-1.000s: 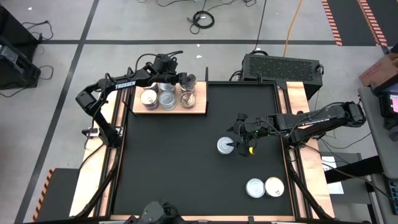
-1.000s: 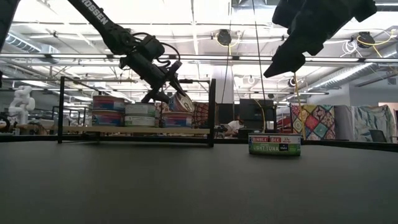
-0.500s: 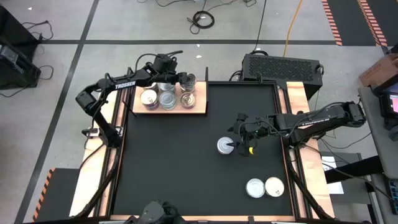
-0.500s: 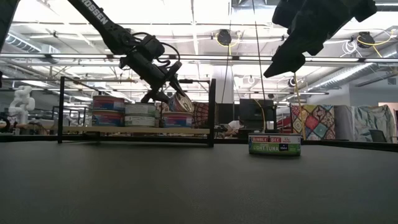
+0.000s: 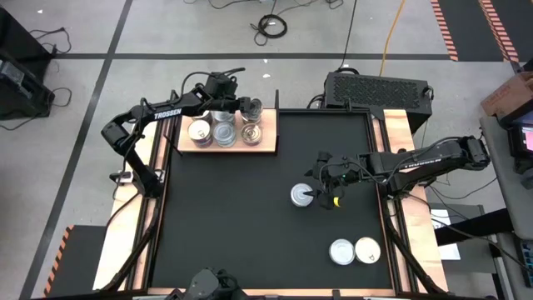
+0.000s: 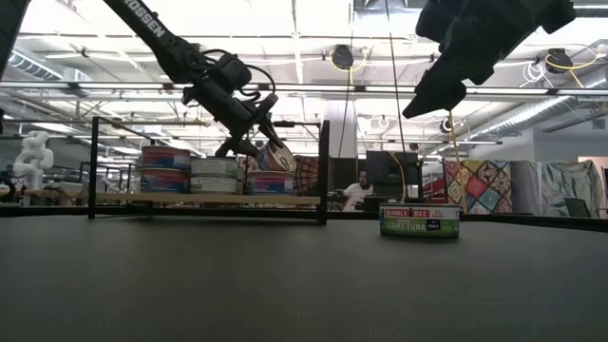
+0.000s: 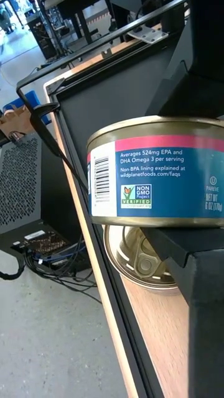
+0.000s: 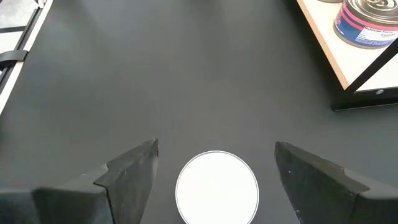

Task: Stack canned seafood by type on shelf
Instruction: Stack the blue tuna can on top of the blue tuna on the shelf

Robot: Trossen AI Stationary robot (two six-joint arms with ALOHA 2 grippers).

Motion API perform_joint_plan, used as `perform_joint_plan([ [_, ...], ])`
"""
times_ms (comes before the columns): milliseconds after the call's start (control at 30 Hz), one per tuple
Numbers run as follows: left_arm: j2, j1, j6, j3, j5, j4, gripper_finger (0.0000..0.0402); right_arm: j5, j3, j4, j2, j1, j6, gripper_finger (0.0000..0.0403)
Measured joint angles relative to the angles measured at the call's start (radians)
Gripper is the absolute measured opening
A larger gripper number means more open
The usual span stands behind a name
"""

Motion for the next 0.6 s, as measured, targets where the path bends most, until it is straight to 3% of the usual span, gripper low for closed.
perform_joint_plan([
  [600, 0.000, 0.000, 0.007, -0.001, 0.006, 0.027, 0.0219, 0.000, 0.000, 0.002, 0.000, 0.000, 0.000, 0.0313],
])
